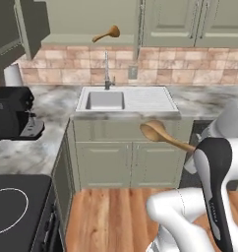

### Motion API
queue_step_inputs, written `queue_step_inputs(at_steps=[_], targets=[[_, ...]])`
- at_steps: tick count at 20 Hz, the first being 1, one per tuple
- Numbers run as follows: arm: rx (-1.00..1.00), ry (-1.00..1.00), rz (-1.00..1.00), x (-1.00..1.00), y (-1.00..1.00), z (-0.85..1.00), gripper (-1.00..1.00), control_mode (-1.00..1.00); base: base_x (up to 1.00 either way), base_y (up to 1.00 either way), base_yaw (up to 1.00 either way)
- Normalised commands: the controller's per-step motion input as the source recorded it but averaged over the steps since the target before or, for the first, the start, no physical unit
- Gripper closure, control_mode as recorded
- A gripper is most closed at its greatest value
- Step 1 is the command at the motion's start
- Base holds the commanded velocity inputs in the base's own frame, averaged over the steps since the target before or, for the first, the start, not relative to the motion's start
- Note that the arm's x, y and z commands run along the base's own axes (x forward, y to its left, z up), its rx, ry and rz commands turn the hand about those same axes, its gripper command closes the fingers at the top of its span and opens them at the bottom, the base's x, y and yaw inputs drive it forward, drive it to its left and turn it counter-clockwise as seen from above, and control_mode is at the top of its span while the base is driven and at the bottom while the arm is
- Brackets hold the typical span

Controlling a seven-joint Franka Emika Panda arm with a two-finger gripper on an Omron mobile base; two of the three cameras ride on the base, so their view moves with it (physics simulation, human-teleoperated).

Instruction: Organize the utensils by type. Pick up the wooden spoons from the counter and place them in the open cabinet. Then pick up the metallic utensils from the counter and place them in the open drawer.

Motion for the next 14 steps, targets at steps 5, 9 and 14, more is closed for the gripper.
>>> queue_step_inputs(at_steps=[5, 9, 14], targets=[[0.0, 0.0, 0.0, 0.0, 0.0, 0.0, 1.0, 1.0, 0.53, 0.64, -0.34], [0.0, 0.0, 0.0, 0.0, 0.0, 0.0, 1.0, 1.0, 0.52, 0.41, -0.24], [0.0, 0.0, 0.0, 0.0, 0.0, 0.0, 1.0, 1.0, 0.45, 0.17, -0.13]])
